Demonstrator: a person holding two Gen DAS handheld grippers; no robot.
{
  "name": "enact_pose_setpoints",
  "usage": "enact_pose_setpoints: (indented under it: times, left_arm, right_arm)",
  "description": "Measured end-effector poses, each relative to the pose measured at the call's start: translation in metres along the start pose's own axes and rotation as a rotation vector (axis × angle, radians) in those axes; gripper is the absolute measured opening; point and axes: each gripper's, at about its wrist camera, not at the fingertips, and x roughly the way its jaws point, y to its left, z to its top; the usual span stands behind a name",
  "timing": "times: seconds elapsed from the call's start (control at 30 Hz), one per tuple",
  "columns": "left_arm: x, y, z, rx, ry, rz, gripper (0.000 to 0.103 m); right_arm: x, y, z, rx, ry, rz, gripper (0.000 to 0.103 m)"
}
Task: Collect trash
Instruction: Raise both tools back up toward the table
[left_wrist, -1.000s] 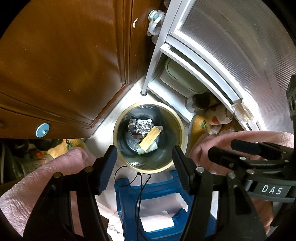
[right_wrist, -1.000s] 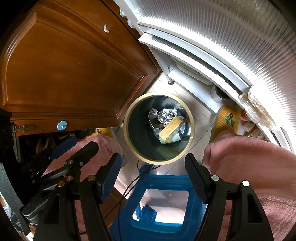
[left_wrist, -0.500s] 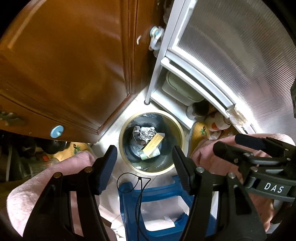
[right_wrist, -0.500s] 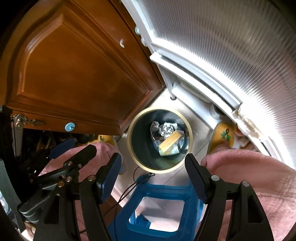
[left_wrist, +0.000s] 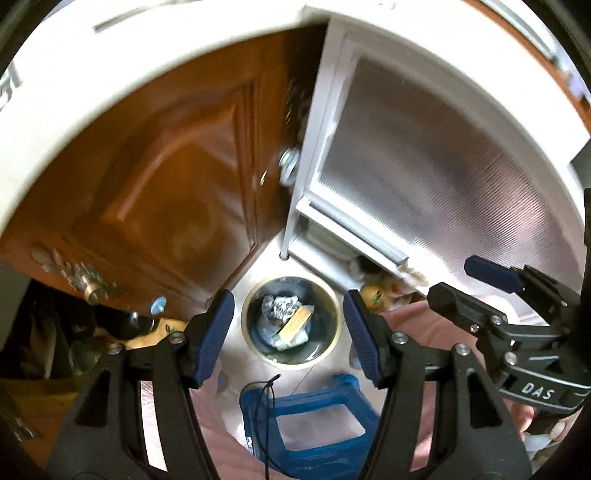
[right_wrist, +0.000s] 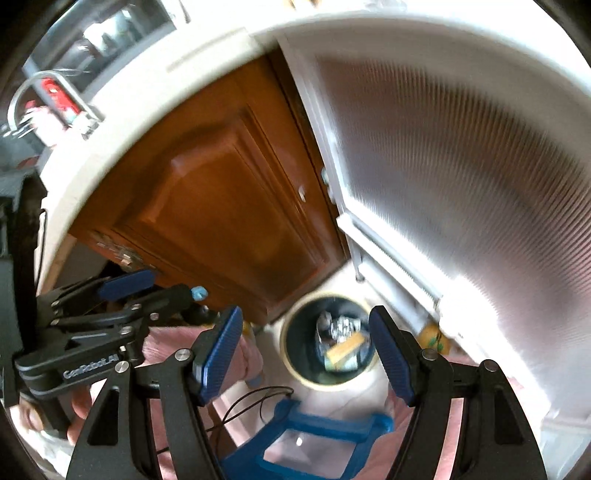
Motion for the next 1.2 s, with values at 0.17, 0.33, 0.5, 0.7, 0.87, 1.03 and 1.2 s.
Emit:
enact_pose_setpoints:
  times: [0.17, 0.33, 0.5, 0.7, 0.87, 1.03, 1.2]
  left_arm:
    - [-0.044, -0.008, 0.026, 0.016, -0.057, -0.030, 0.059]
    - [-0.080, -0.018, 0.059, 0.025, -0.091, -0.052, 0.059]
    - [-0.111, -0.022, 0.100, 0.039, -0.118, -0.074, 0.059]
    - [-0.137, -0.026, 0.155, 0.091, -0.164, -0.029, 0.059]
    - [-0.145, -0.032, 0.196, 0.129, -0.184, -0.006, 0.059]
    - [-0.146, -0.041, 0.236, 0.169, -0.209, 0.025, 0.059]
    - [-0.128, -0.041, 0.281, 0.166, -0.200, 0.030, 0.059]
  right_arm:
    - [-0.064, 0.016, 0.026, -0.059, -0.112, 0.022, 0.072]
    - [-0.125, 0.019, 0.061, -0.089, -0.212, 0.012, 0.072]
    - [-0.163, 0.009, 0.102, -0.081, -0.231, -0.010, 0.072]
    - [-0.196, -0.007, 0.155, -0.076, -0.272, -0.087, 0.072]
    - [-0.209, -0.035, 0.199, -0.057, -0.289, -0.144, 0.072]
    - [-0.208, -0.067, 0.243, -0.018, -0.278, -0.180, 0.072]
    - [-0.194, -0.100, 0.286, 0.041, -0.263, -0.188, 0.072]
